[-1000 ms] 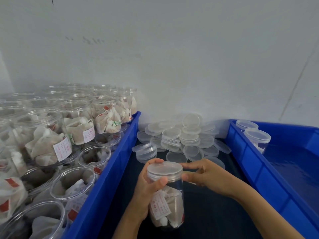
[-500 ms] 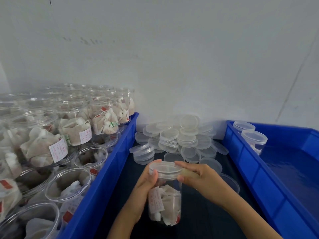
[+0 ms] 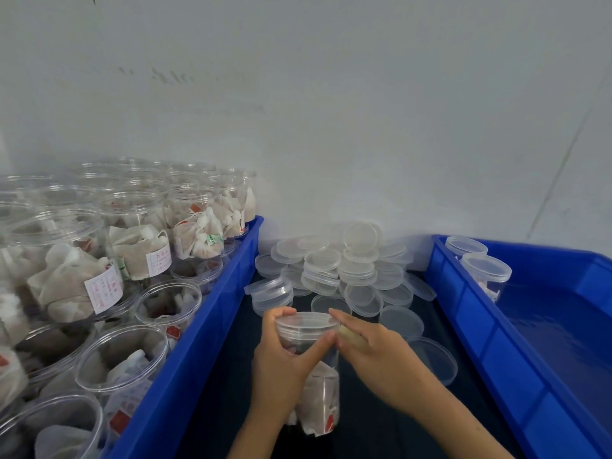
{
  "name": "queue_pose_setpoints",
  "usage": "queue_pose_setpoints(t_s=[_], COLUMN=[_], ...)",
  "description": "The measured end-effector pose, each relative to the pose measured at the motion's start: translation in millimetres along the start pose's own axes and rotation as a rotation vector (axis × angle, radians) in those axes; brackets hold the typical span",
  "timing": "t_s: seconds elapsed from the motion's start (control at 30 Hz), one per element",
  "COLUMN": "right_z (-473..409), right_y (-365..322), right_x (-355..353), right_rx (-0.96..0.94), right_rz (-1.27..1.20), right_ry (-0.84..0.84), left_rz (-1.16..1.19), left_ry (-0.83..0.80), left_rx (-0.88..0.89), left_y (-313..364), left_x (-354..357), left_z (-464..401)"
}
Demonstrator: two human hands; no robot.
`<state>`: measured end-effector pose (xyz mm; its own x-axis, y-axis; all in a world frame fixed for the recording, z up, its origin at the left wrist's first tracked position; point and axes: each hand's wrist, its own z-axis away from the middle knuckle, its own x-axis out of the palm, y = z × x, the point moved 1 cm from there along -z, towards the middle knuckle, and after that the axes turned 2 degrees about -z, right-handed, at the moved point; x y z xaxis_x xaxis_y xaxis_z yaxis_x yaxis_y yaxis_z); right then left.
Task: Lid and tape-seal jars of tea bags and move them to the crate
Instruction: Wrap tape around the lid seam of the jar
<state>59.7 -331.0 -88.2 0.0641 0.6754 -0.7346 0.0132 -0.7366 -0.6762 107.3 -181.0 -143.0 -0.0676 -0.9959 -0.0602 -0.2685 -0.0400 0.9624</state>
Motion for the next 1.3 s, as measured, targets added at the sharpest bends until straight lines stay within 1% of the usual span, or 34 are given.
queue_pose_setpoints(t_s=[0.1,0.2,0.37,0.5,0.57,0.7,0.9,1.0,1.13,1.3], right_z=[0,0,-1,-5,-9,-16,-14,-8,4,3], right_y=[-1,-4,-9,-9,-9,-11,-13,-15,-13,-9], right_x=[-5,-12,-18,-12,-12,-15,-22,-17,0,4], right_rx=[-0.017,-0.044,-0.05,0.006,0.005,-0.034,-0.069,-0.087,-0.089,-0.063], right_rz=[0.065,0.189,0.215,0.333,0.323,0.285,0.335,0.334,0.161,0.142], right_ry=[-0.061,-0.062,-0.092,-0.024,-0.026,-0.116,-0.182,-0.104,0.061,0.092], left_rz=[0.048,0.101,0.184,0.249,0.266,0.283,0.303,0.315,0.294,0.279], left_ry=[-0.014,-0.049,-0.091,-0.146,-0.148,-0.16,-0.297,-0.293,-0.188,-0.124], left_rx=[-0.036,-0.047,-0.073,-0.115,-0.13,-0.148,-0.154,-0.139,-0.103,-0.077], left_y=[0,1,-6,-10,-13,-19,-25,-26,-26,-22], left_x=[-4,-6,-12,-19,-21,-21,-24,-23,-21,-14], left_z=[-6,-7,-10,-14,-15,-15,-17,-15,-11,-7])
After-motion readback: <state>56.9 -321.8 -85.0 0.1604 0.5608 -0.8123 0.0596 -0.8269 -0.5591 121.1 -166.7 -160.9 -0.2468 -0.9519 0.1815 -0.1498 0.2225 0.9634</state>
